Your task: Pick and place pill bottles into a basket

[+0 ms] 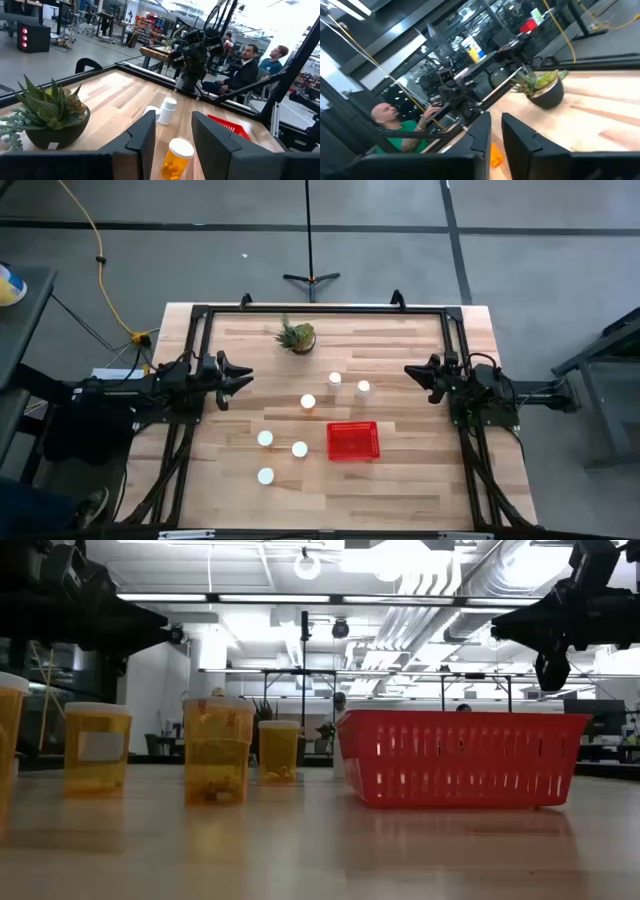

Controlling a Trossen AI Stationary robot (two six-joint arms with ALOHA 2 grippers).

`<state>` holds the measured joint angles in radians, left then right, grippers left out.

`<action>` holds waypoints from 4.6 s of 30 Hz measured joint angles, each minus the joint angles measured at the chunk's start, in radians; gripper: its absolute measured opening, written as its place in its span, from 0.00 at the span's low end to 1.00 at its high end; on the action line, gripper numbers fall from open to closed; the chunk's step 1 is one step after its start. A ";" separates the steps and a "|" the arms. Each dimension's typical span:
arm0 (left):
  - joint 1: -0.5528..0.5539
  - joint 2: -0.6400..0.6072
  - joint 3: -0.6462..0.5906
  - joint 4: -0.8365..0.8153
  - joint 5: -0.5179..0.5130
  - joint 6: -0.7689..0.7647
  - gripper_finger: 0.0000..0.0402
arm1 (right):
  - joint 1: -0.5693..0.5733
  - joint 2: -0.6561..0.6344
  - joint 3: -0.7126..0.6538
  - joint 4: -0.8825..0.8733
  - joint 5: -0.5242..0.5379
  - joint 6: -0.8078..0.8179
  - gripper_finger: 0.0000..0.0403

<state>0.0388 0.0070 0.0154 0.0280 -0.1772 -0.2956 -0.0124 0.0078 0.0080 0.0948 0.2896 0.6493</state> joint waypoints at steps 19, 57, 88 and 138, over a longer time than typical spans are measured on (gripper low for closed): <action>0.000 0.000 0.000 0.046 -0.019 -0.055 0.41 | 0.000 0.000 0.000 0.000 0.081 -0.048 0.48; 0.000 0.257 0.267 0.209 0.036 -0.115 0.79 | -0.002 0.974 0.685 -0.409 -0.098 -0.337 0.60; 0.000 0.390 0.267 0.209 0.007 -0.102 0.78 | -0.095 1.407 0.764 -0.381 -0.212 -0.509 0.60; 0.000 0.390 0.267 0.202 -0.020 -0.103 0.78 | -0.125 1.511 0.764 -0.333 -0.222 -0.360 0.39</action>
<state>0.0388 0.3969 0.2821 0.2305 -0.1969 -0.3981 -0.1371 1.5185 0.7717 -0.2386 0.0678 0.2897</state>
